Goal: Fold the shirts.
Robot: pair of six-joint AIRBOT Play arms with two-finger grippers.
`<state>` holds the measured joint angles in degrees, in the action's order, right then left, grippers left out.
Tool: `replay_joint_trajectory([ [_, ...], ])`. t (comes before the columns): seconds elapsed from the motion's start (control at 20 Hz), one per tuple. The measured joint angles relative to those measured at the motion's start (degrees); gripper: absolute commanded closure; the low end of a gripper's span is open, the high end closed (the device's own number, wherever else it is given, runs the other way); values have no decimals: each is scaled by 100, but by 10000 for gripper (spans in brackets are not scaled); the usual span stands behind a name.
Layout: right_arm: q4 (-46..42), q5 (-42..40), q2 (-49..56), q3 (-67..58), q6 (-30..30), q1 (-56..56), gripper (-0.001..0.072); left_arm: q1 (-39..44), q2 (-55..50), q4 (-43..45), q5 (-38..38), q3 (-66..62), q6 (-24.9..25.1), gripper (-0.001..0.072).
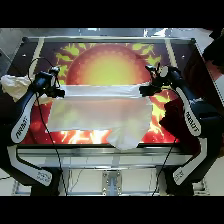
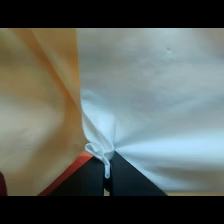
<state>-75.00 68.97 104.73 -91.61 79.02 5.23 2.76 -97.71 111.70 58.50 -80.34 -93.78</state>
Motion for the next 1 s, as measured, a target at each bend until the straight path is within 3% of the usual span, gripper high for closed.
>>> replay_joint_trajectory([
  [0.15,-22,-129,0,330,90,9,700,0,-17,-83,155,28,37,693],
  [0.2,-22,-160,-7,389,118,11,667,0,-24,-122,223,31,72,669],
  [0.25,-22,-177,-28,420,151,11,520,0,-24,-155,304,33,98,479],
  [0.3,-55,-181,-79,433,170,11,303,0,-24,-179,376,33,116,242],
  [0.5,-151,35,-595,221,223,9,301,0,310,-229,518,37,140,221],
  [0.75,-1012,946,-2076,-9,238,-225,301,-376,2118,52,492,295,57,222],
  [0.9,-1130,1143,-3440,940,245,-765,301,-1279,3742,129,227,1499,-450,225],
  [1.0,-734,680,-4559,2363,332,-1119,301,-2046,4789,-13,-4,2667,-844,231],
])
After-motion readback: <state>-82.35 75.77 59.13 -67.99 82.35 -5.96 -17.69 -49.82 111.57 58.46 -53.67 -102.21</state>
